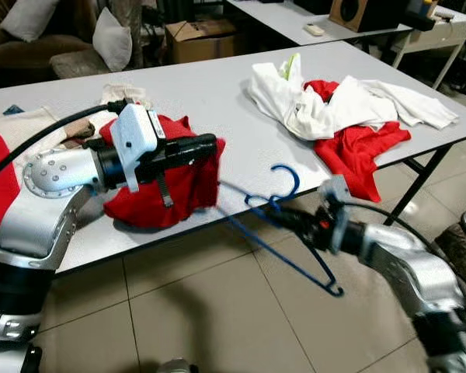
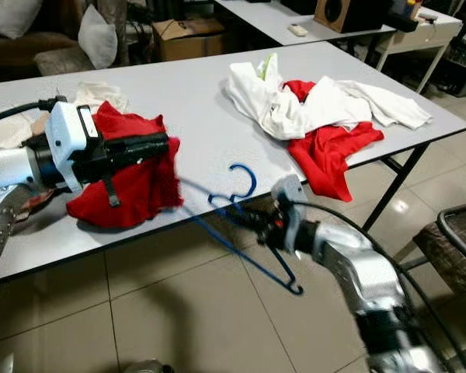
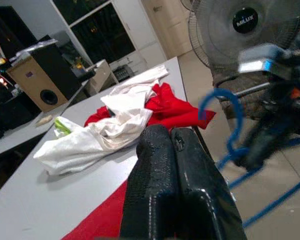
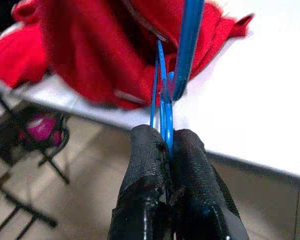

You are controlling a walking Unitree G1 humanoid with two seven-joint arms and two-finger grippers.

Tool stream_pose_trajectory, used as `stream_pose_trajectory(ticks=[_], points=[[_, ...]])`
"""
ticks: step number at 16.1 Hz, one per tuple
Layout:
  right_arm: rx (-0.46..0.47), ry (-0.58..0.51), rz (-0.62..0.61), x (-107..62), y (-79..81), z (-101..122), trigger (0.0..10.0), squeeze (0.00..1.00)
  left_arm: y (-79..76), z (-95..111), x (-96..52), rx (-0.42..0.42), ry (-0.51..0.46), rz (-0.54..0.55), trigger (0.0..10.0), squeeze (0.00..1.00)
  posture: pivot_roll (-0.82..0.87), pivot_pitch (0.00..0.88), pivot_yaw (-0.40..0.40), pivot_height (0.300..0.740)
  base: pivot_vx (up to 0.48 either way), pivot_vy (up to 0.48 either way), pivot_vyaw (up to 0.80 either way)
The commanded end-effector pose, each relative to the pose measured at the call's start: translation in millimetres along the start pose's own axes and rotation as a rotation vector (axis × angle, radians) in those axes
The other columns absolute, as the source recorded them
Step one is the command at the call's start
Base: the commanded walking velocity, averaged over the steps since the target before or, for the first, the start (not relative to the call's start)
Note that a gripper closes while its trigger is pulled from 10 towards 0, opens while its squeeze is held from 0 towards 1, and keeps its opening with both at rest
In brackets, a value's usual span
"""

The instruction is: Hang hanger

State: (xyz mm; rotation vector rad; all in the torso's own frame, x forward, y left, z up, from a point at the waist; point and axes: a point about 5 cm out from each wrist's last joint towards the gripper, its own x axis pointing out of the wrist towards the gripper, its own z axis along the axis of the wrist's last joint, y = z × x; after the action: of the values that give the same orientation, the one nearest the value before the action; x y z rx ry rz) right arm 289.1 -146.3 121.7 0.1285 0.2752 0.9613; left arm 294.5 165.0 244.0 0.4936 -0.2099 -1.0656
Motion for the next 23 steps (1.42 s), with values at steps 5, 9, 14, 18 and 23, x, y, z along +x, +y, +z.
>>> stream_pose_trajectory(ticks=[5,9,14,18,23], points=[[0.104,-0.229,0.075,-4.4,7.6,26.9,10.0,0.00,-1.4,-14.2,-5.5,0.024,0.116,-0.009,0.0,0.00,-0.05,0.000,-0.008,0.740,0.000,0.000,0.00],[0.255,-0.330,0.049,-11.6,4.0,27.9,10.0,0.00,-3.1,-17.0,-7.5,0.009,0.131,-0.024,0.0,0.00,-0.05,0.000,-0.010,0.740,0.000,0.000,0.00],[0.574,-0.381,-0.065,0.0,-7.7,16.4,10.0,0.00,-20.5,-30.9,-18.2,-0.077,0.235,-0.166,0.0,0.00,-0.05,0.000,-0.008,0.740,0.000,0.000,0.00],[0.768,-0.416,-0.101,22.1,-13.2,19.8,10.0,0.00,-36.5,-30.9,-11.6,-0.128,0.232,-0.258,0.0,0.00,-0.05,0.000,-0.007,0.740,0.000,0.000,0.00],[0.922,-0.546,-0.106,51.8,-19.8,47.1,10.0,0.00,-55.7,-29.2,-1.9,-0.165,0.219,-0.340,0.0,0.00,-0.05,0.000,-0.017,0.740,0.000,0.000,0.00]])
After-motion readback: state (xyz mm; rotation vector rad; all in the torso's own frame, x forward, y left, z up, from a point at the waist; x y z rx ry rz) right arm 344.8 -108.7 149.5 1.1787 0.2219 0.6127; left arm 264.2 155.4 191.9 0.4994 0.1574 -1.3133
